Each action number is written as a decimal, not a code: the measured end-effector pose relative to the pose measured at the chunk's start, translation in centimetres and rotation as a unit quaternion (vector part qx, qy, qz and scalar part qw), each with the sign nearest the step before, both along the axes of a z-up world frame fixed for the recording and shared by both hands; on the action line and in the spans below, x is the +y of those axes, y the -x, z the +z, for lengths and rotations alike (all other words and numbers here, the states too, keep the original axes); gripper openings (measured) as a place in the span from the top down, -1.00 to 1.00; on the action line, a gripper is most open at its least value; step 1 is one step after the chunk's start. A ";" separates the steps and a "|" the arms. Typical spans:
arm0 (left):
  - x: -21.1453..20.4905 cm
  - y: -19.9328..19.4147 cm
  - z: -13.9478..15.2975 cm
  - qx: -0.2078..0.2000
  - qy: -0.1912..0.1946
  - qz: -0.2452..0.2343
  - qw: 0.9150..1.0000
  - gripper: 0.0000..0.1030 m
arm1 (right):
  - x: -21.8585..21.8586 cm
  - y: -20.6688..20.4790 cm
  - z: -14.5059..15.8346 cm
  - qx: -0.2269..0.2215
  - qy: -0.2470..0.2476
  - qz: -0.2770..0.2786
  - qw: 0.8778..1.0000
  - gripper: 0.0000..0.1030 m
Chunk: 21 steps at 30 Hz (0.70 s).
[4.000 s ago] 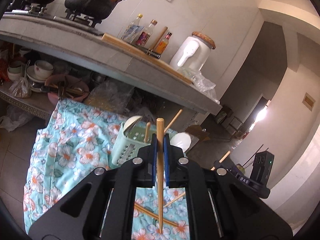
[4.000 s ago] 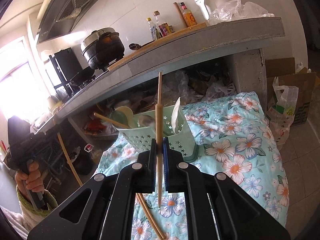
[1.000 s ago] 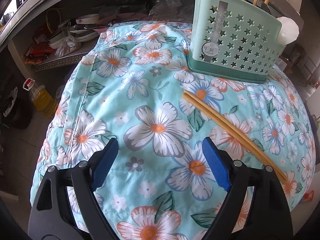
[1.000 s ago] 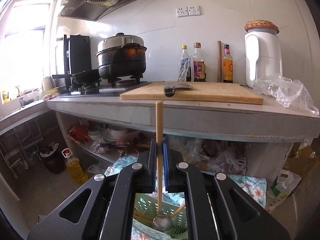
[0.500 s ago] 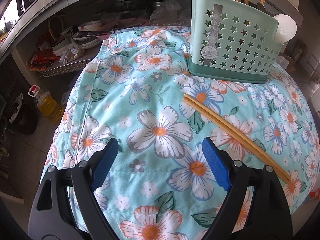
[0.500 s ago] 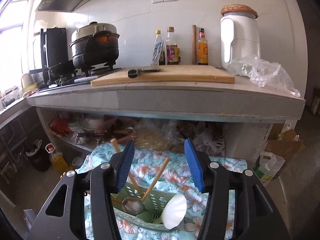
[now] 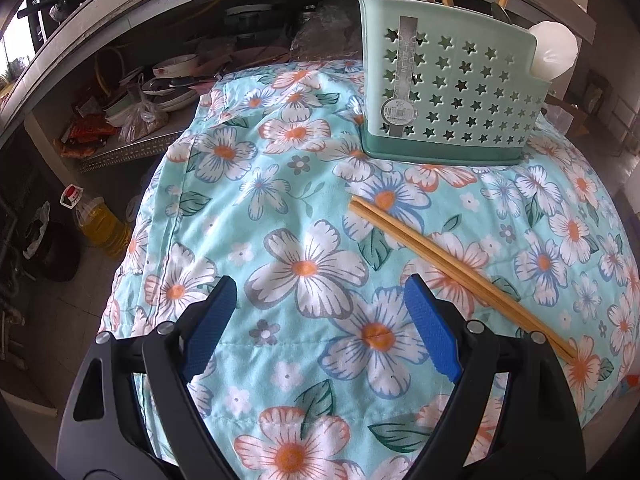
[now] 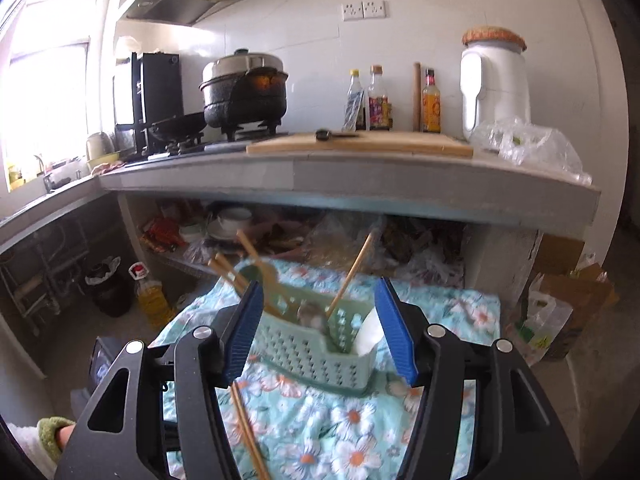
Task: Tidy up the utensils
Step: 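Move both tools down to the last two wooden chopsticks on the quilt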
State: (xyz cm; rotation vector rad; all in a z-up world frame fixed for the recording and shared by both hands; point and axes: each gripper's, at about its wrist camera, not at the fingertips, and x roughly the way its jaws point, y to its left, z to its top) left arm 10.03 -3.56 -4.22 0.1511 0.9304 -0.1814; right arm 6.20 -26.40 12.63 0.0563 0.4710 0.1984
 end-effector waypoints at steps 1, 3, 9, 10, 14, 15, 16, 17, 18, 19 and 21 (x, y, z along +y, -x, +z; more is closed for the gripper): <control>-0.1 0.1 0.1 0.000 -0.001 0.000 1.000 -0.59 | 0.0 0.0 -1.5 0.021 -0.008 0.001 1.000 -0.10; -0.2 0.2 0.0 0.000 -0.002 -0.002 1.000 -0.59 | 0.0 -0.1 -4.2 0.063 -0.029 0.007 0.998 -0.10; -0.8 0.6 -0.4 0.003 0.005 -0.018 1.000 -0.59 | 0.1 0.2 -12.6 0.180 -0.090 0.008 0.979 -0.10; -0.9 0.7 -0.4 0.005 0.016 -0.023 1.000 -0.59 | 0.3 0.2 -13.6 0.192 -0.096 0.006 0.977 -0.10; -0.6 1.0 -0.9 0.016 0.095 -0.052 0.994 -0.58 | 0.5 0.4 -16.9 0.236 -0.121 0.001 0.964 -0.10; -0.4 1.1 -1.0 0.023 0.117 -0.056 0.991 -0.58 | 0.5 0.5 -17.4 0.242 -0.125 0.000 0.962 -0.10; -0.3 1.1 -1.2 0.028 0.137 -0.060 0.988 -0.49 | 0.5 0.4 -17.8 0.246 -0.127 0.000 0.961 -0.09; -0.1 1.2 -1.4 0.034 0.163 -0.065 0.984 -0.44 | 0.4 0.5 -18.1 0.249 -0.132 -0.001 0.959 -0.08; 0.1 1.1 -1.7 0.045 0.189 -0.069 0.979 -0.34 | 0.3 0.6 -18.3 0.252 -0.136 -0.001 0.958 -0.08; 0.2 1.0 -2.0 0.058 0.211 -0.072 0.973 -0.22 | 0.3 0.5 -18.4 0.253 -0.139 -0.001 0.957 -0.07; 0.4 0.7 -2.7 0.084 0.261 -0.077 0.958 -0.01 | 0.2 0.5 -18.6 0.254 -0.144 0.000 0.956 -0.06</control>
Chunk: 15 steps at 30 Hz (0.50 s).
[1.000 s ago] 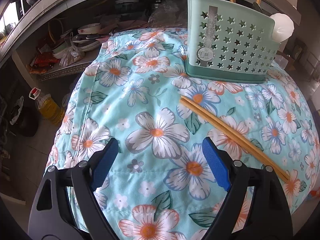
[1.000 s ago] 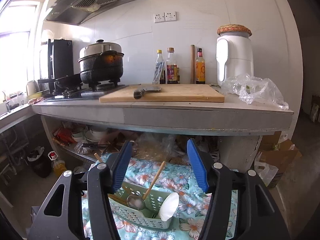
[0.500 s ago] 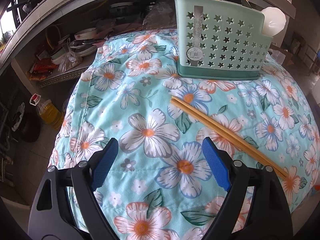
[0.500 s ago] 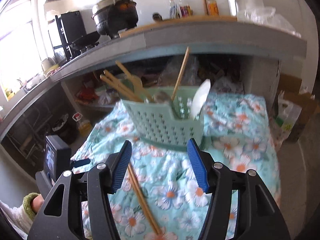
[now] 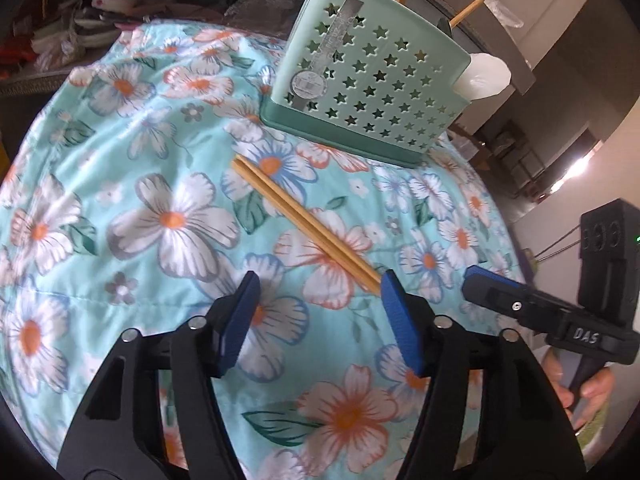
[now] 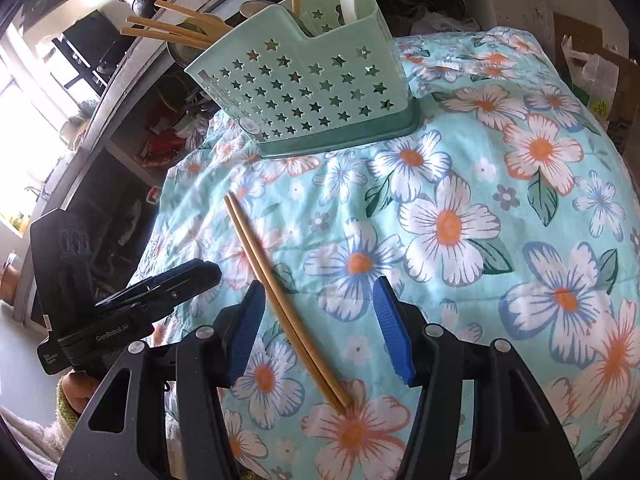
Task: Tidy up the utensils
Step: 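Move both tools down to the last two wooden chopsticks on the quilt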
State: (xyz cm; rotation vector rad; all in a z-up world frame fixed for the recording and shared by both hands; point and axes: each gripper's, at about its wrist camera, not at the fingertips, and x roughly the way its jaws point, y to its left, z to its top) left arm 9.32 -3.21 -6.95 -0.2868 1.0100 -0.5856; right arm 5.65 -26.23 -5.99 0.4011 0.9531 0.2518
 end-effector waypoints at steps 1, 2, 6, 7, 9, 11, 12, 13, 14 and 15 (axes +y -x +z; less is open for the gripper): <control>0.0 -0.2 -0.3 0.012 0.018 -0.002 1.000 0.10 | -0.1 0.0 -0.1 0.001 -0.003 0.000 1.000 -0.06; 0.0 -0.3 -0.6 0.024 0.036 -0.005 0.999 0.16 | -0.1 0.1 -0.2 0.001 -0.007 -0.001 1.000 -0.05; -0.3 -0.9 -2.1 0.071 0.104 -0.012 0.992 0.47 | -0.8 0.3 -0.6 0.007 -0.018 -0.001 1.000 -0.01; -0.5 -0.9 -2.4 0.080 0.114 -0.012 0.990 0.52 | -0.9 0.4 -0.8 0.008 -0.019 -0.001 1.000 -0.01; -0.7 -1.1 -3.0 0.092 0.124 -0.007 0.988 0.59 | -1.2 0.4 -0.9 0.010 -0.021 -0.001 1.000 0.00; -0.7 -1.3 -3.5 0.100 0.133 -0.001 0.986 0.62 | -1.6 0.5 -1.2 0.013 -0.025 -0.004 1.000 0.00; -0.7 -1.4 -3.7 0.104 0.140 0.002 0.985 0.63 | -1.8 0.5 -1.4 0.015 -0.027 -0.006 0.999 0.00; -0.6 -1.6 -3.9 0.108 0.147 0.004 0.983 0.63 | -2.0 0.6 -1.6 0.018 -0.029 -0.008 0.999 0.00; -0.5 -1.7 -4.0 0.111 0.153 0.007 0.982 0.63 | -2.1 0.6 -1.9 0.021 -0.032 -0.010 0.999 0.00; -0.4 -1.8 -4.1 0.115 0.158 0.011 0.981 0.63 | -2.3 0.6 -2.2 0.024 -0.036 -0.011 0.999 0.00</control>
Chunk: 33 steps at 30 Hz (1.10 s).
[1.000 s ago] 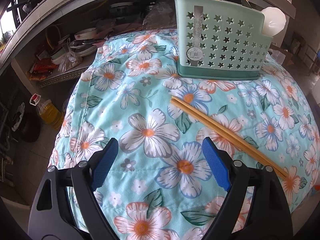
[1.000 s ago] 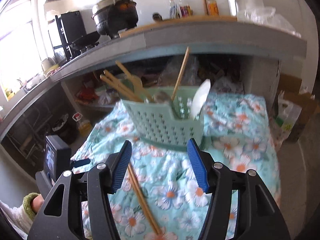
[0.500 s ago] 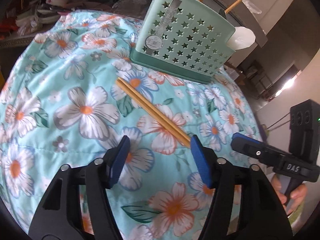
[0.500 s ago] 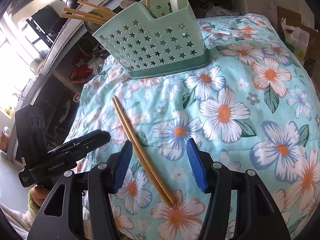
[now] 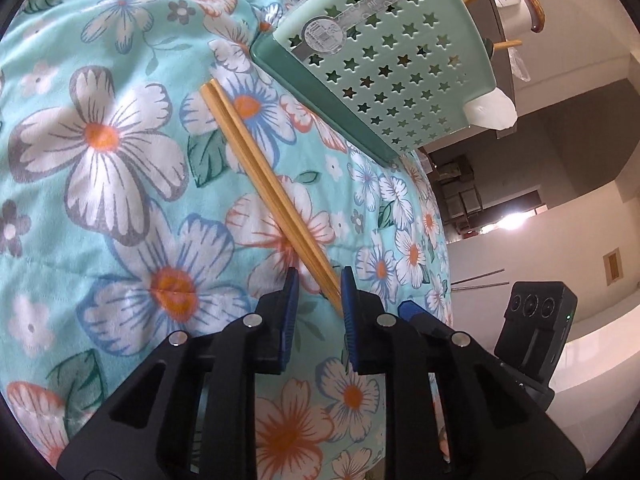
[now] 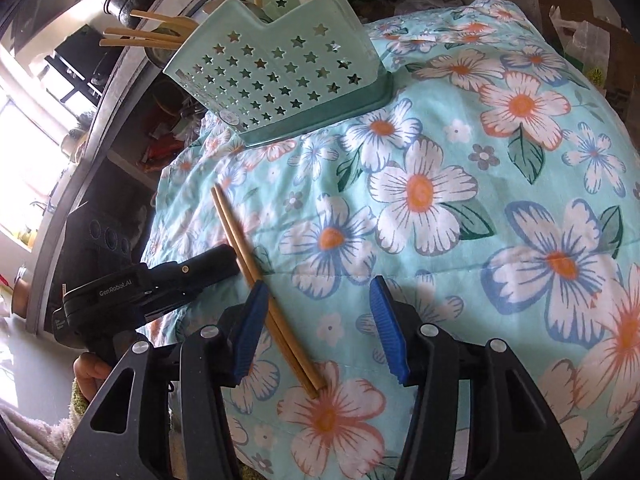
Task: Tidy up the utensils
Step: 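Move both tools down to the last two wooden chopsticks on the quilt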
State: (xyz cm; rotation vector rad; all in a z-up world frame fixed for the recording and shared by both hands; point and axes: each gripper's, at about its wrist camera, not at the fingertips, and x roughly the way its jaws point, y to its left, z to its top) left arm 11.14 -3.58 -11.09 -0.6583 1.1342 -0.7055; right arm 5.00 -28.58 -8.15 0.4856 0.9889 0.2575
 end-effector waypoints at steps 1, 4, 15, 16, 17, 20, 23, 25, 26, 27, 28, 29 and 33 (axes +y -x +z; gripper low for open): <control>0.4 -0.1 -0.2 0.004 0.005 0.003 1.000 0.67 | -0.2 0.0 -0.3 0.002 -0.006 -0.001 1.000 0.00; 1.1 -0.3 -0.9 0.015 0.019 0.013 1.000 0.75 | -0.4 0.1 -0.6 0.001 -0.017 -0.006 1.000 0.00; 2.8 -0.5 -2.1 0.021 0.073 0.019 0.997 0.81 | -1.7 0.2 -1.3 0.008 -0.072 -0.035 0.997 -0.03; 2.9 -0.5 -2.3 0.020 0.075 0.018 0.997 0.81 | -1.8 0.2 -1.4 0.010 -0.076 -0.038 0.996 -0.05; 2.8 -0.5 -2.2 0.018 0.079 0.017 0.997 0.81 | -1.9 0.2 -1.4 0.011 -0.079 -0.040 0.996 -0.07; 2.5 -0.4 -2.4 0.007 0.084 0.007 0.996 0.81 | -2.1 0.2 -1.3 0.014 -0.082 -0.047 0.995 -0.14; 2.5 -0.1 -2.2 -0.019 0.087 -0.015 0.996 0.81 | -1.7 0.1 -1.2 0.014 -0.083 -0.059 0.995 -0.21; 2.2 0.3 -2.0 -0.041 0.086 -0.030 0.995 0.81 | -1.1 0.1 -1.3 0.008 -0.084 -0.066 0.994 -0.28; 2.1 0.4 -1.8 -0.048 0.088 -0.038 0.994 0.81 | -0.9 0.2 -1.3 0.005 -0.084 -0.074 0.994 -0.32; 2.1 0.5 -1.8 -0.051 0.093 -0.044 0.993 0.81 | -0.6 0.2 -1.3 0.000 -0.083 -0.080 0.993 -0.35; 2.0 0.3 -1.7 -0.051 0.098 -0.047 0.993 0.80 | -0.3 0.3 -1.2 -0.006 -0.080 -0.083 0.993 -0.41; 2.1 0.2 -1.8 -0.051 0.105 -0.050 0.992 0.80 | 0.0 0.4 -1.2 -0.014 -0.077 -0.088 0.993 -0.47; 2.3 0.4 -1.8 -0.062 0.124 -0.059 0.989 0.69 | 1.2 0.9 -1.2 -0.042 -0.049 -0.094 0.994 -0.59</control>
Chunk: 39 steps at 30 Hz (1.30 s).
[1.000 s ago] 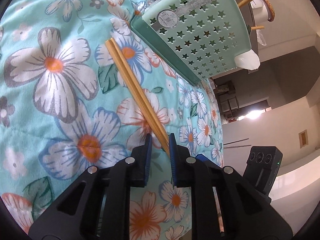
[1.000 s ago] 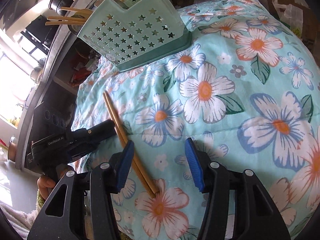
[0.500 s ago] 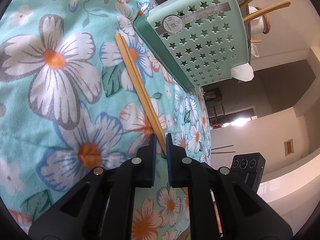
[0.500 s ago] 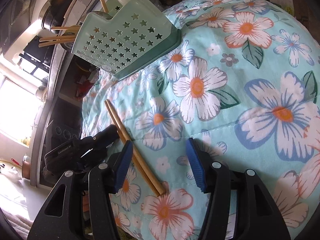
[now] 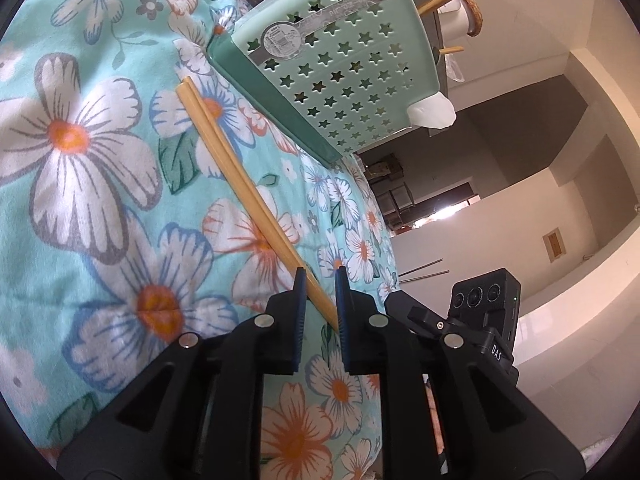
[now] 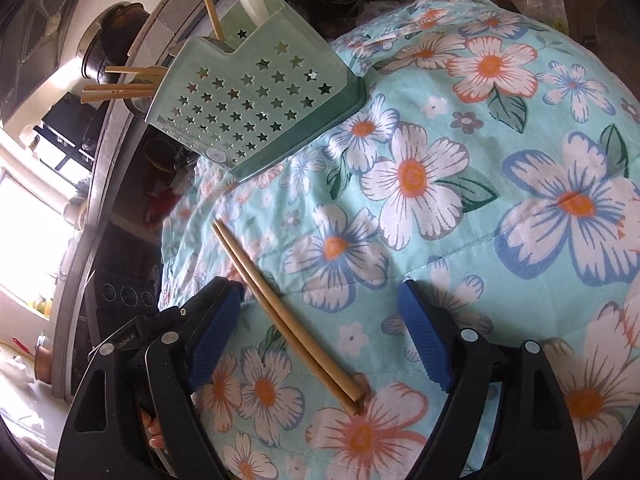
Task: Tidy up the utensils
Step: 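Move both tools down to the last two wooden chopsticks on the quilt, then close the left tool on one chopstick while the right tool grasps the other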
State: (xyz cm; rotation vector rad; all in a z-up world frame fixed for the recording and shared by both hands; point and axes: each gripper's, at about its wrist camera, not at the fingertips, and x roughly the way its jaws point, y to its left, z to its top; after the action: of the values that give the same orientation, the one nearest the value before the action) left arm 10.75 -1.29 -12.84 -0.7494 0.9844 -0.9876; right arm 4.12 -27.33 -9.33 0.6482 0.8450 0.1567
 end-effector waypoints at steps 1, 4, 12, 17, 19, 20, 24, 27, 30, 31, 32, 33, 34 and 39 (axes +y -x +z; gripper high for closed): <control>0.2 0.2 0.0 -0.005 0.003 -0.002 1.000 0.65 | 0.3 0.0 0.0 -0.004 0.006 -0.001 1.000 -0.62; 0.3 0.4 0.2 -0.015 0.024 -0.005 1.000 0.50 | 0.9 0.0 -0.1 -0.019 0.020 0.000 1.000 -0.74; 0.5 0.5 0.4 -0.023 0.046 -0.009 0.999 0.35 | 2.3 -0.3 0.0 -0.025 0.050 -0.013 0.998 -0.88; 0.2 0.7 0.7 -0.035 0.046 -0.014 0.998 0.25 | 2.3 -0.3 0.0 -0.028 0.052 -0.015 0.998 -0.88; 0.1 0.7 0.7 -0.038 0.046 -0.013 0.998 0.22 | 2.3 -0.3 -0.1 -0.025 0.047 -0.016 0.998 -0.88; 0.1 0.6 0.7 -0.038 0.048 -0.012 0.998 0.21 | 2.1 -0.3 0.0 -0.025 0.043 -0.017 0.999 -0.88; 0.2 0.5 0.6 -0.035 0.056 -0.011 0.998 0.21 | 1.8 -0.1 -0.1 -0.027 0.035 -0.020 0.999 -0.88; 0.1 0.4 0.7 -0.036 0.054 -0.012 0.998 0.20 | 1.7 0.0 0.0 -0.029 0.036 -0.022 0.999 -0.88; 0.2 0.4 0.6 -0.036 0.055 -0.012 0.998 0.20 | 1.7 0.0 0.0 -0.030 0.035 -0.024 0.999 -0.88; 0.1 0.4 0.6 -0.036 0.054 -0.012 0.998 0.20 | 1.7 0.0 0.0 -0.031 0.034 -0.024 0.999 -0.88; 0.1 0.4 0.6 -0.036 0.054 -0.012 0.998 0.20 | 1.7 0.0 0.0 -0.031 0.034 -0.024 0.999 -0.88; 0.1 0.4 0.6 -0.036 0.055 -0.012 0.998 0.20 | 1.7 0.0 -0.1 -0.032 0.033 -0.024 0.999 -0.88; 0.1 0.4 0.6 -0.036 0.055 -0.012 0.998 0.20 | 1.6 0.0 -0.1 -0.033 0.031 -0.024 0.999 -0.88; 0.1 0.4 0.6 -0.038 0.050 -0.013 0.998 0.20 | 1.4 0.3 -0.2 -0.038 0.023 -0.028 0.999 -0.88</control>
State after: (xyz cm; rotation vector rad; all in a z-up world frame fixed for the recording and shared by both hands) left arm 10.35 -1.20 -12.20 -0.7792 0.8850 -1.0863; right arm 3.85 -25.96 -9.48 0.6187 0.7537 0.1103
